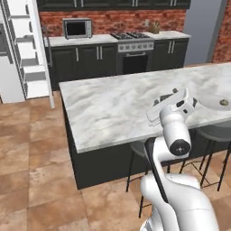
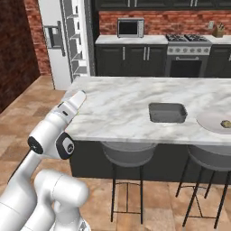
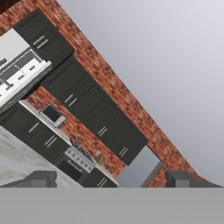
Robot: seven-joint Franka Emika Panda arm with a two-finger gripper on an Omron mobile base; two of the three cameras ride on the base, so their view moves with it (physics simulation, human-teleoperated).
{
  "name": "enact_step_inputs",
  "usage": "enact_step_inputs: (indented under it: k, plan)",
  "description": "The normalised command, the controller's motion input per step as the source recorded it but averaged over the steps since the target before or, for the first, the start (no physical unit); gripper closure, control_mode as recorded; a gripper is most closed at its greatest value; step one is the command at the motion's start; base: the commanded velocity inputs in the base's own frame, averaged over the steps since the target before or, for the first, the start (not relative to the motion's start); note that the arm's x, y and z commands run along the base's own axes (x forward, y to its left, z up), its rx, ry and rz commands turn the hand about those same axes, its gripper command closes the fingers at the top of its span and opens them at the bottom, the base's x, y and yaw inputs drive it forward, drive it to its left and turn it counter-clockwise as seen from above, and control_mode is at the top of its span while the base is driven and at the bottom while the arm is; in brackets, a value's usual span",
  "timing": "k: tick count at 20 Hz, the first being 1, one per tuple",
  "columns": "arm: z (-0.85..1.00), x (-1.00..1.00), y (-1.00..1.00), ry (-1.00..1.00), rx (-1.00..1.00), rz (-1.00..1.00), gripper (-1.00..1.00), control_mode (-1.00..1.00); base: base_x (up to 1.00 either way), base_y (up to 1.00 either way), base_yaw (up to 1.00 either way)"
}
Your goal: Place two dumplings into each of the tupperware containers and then place the containers in the fridge.
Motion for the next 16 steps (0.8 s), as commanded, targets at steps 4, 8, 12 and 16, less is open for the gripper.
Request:
enact_step_inputs:
  k: [4,8,12,16]
  plan:
    - [0.00,0.00,0.00,0.00,0.00,0.00,-1.00,1.00,-0.13,-0.92,0.00]
    - [0.00,0.00,0.00,0.00,0.00,0.00,-1.00,1.00,-0.02,-0.95,0.00]
    - [0.00,0.00,0.00,0.00,0.00,0.00,-1.00,1.00,-0.01,-0.96,0.00]
    - [0.00,0.00,0.00,0.00,0.00,0.00,-1.00,1.00,0.00,-0.84,0.02]
